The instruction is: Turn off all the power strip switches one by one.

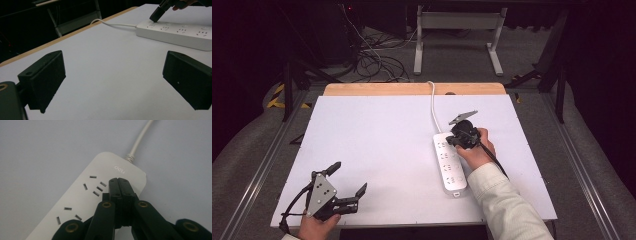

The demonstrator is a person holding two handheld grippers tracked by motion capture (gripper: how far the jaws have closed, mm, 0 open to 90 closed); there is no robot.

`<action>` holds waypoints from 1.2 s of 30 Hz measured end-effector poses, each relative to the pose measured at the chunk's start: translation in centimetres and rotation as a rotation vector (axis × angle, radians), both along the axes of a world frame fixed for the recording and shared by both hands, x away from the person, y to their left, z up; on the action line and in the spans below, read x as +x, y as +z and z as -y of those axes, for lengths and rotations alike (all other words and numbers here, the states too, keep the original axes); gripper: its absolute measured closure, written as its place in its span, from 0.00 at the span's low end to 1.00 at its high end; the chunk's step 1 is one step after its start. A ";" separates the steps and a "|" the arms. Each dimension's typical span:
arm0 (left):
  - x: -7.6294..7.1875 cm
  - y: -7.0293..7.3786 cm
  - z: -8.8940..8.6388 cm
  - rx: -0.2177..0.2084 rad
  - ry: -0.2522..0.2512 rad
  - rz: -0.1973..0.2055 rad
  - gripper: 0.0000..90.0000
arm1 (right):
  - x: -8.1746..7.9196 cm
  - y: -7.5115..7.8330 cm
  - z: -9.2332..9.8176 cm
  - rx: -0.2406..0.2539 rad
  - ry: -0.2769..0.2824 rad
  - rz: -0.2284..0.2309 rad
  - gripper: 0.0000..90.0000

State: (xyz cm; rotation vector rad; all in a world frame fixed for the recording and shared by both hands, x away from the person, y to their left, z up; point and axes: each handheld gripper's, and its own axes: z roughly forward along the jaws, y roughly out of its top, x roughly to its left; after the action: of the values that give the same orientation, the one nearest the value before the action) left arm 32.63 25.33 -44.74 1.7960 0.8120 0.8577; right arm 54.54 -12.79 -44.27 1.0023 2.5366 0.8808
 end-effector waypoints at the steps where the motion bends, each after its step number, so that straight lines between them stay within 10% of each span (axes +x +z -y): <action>1: 0.0 0.0 0.0 0.000 0.000 0.000 0.06 | 0.0 0.0 0.0 0.005 0.000 -0.005 1.00; 36: 0.0 0.0 0.2 0.004 -0.003 0.003 0.06 | 0.2 -0.2 -0.2 -0.013 -0.042 -0.048 1.00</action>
State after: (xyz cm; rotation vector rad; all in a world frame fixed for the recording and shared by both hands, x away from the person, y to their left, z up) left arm 32.60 25.17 -44.77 1.7988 0.8064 0.8606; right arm 54.70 -12.63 -44.43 1.0807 2.5472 0.8374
